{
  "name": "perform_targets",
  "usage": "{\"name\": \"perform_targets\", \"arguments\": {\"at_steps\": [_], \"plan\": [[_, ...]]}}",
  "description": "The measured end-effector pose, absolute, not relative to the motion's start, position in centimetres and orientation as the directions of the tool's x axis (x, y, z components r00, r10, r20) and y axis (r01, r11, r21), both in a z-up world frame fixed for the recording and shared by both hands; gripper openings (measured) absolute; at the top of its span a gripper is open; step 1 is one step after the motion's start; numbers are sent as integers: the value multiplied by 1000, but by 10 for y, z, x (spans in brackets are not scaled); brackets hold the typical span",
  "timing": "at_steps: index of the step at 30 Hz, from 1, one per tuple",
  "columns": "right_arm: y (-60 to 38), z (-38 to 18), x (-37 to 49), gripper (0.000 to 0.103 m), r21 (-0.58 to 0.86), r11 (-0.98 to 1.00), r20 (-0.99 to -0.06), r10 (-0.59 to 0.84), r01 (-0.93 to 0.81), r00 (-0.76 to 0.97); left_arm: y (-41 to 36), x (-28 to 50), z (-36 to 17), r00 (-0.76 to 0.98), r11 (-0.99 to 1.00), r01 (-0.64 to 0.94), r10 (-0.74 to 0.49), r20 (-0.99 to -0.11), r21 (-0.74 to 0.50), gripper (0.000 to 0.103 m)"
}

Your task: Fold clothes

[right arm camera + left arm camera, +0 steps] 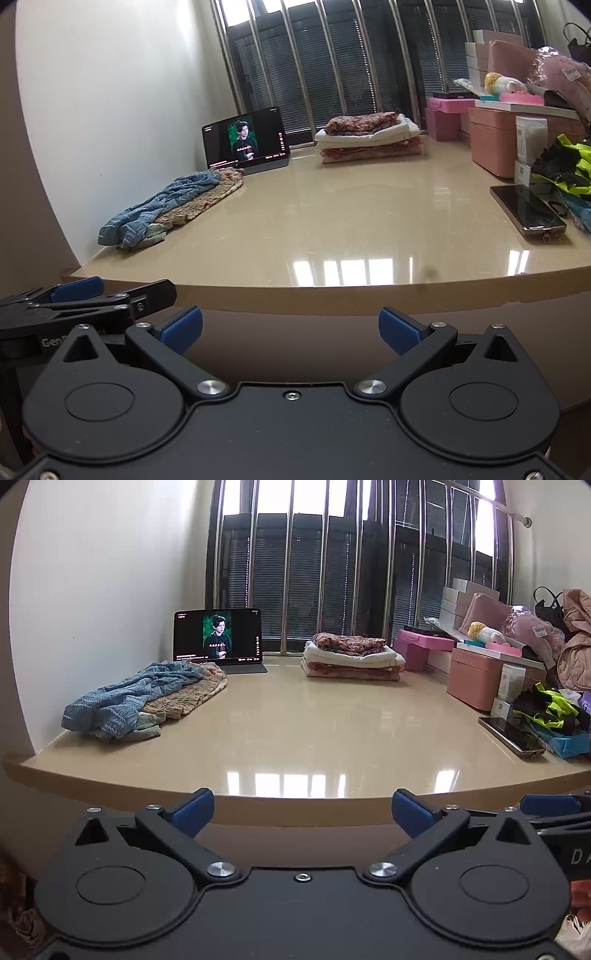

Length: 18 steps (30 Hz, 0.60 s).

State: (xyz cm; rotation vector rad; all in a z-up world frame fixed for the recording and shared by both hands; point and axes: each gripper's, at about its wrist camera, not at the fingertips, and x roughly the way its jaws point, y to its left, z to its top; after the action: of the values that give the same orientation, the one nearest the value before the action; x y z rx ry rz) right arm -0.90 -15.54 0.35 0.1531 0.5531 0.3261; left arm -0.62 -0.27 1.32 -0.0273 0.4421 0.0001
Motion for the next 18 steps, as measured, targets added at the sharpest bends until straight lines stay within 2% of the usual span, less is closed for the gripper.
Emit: {"name": "perform_targets", "arguments": {"at_steps": [18], "plan": [[-157, 3, -10, 103, 234, 935, -488, 350, -267, 799, -1, -7, 13, 904, 1000, -7, -7, -427, -30, 103]]}}
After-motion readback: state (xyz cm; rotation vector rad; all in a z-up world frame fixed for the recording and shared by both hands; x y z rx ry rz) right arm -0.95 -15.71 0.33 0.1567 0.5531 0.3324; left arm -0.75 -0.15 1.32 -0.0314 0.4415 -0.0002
